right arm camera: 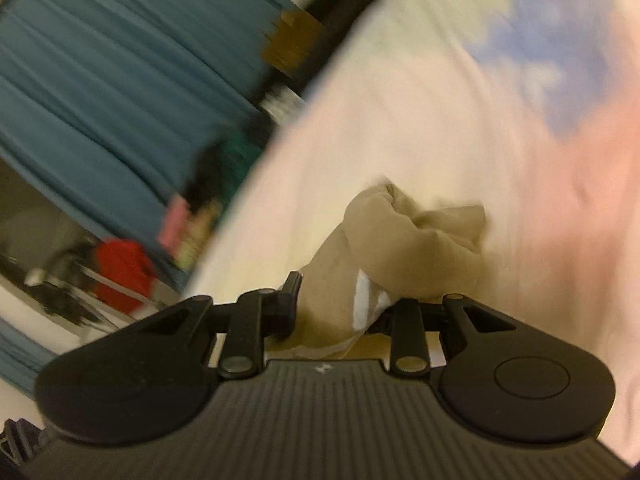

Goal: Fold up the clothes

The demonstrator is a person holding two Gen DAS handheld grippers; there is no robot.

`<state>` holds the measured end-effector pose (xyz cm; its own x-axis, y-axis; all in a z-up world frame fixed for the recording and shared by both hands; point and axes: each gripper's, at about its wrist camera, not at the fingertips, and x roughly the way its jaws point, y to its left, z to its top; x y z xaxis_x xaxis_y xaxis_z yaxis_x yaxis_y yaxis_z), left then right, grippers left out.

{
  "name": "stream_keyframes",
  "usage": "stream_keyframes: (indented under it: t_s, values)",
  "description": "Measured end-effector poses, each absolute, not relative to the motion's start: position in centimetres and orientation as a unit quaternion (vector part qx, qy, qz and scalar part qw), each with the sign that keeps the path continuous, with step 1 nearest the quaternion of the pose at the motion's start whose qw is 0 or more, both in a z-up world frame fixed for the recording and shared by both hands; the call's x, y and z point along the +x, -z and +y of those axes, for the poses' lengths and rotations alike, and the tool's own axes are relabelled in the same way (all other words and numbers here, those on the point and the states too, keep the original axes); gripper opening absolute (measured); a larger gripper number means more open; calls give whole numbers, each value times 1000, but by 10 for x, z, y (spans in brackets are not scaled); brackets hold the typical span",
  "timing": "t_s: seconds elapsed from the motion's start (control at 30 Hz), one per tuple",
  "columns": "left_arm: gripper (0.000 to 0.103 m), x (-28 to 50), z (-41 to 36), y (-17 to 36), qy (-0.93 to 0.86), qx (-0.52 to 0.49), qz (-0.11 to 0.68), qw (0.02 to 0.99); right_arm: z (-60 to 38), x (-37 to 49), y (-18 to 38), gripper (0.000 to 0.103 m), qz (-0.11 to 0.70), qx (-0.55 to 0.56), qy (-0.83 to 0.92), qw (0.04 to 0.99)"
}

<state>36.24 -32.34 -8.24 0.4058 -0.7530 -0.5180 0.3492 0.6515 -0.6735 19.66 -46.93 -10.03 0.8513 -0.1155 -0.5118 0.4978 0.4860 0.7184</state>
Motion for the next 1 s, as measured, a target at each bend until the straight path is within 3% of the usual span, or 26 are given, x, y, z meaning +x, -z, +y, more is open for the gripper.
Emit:
stream_keyframes:
  t_s: [0.17,0.33,0.43,0.5,0.53,0.57,0.6,0.67,0.73,1.0]
  values:
    - [23,323,-316,130,366,-158,399,826,-454,167,146,31,227,466,181,836]
    - [32,298,-312,152,366,-110,376,844,-442,150,157,33,236,446,173,846]
    - [55,290,-317,140,353,-82,382,850,-442,145,141,39,256,436,181,844]
    - [77,285,-321,127,348,-63,384,853,-444,141,128,41,271,433,191,838]
    - [81,277,-320,118,348,-52,378,856,-443,136,119,42,276,426,196,839]
    - [84,269,-314,107,351,-44,373,858,-441,132,109,53,279,418,201,840]
    - [89,261,-310,98,354,-35,372,858,-440,127,99,77,276,413,199,845]
    - [93,246,-303,78,353,-17,363,862,-434,108,72,103,252,396,194,862]
    - [102,224,-291,58,342,-7,330,880,-422,91,39,103,225,356,185,888]
    - [103,141,-245,-31,330,-13,245,912,-379,25,-42,103,175,263,148,937]
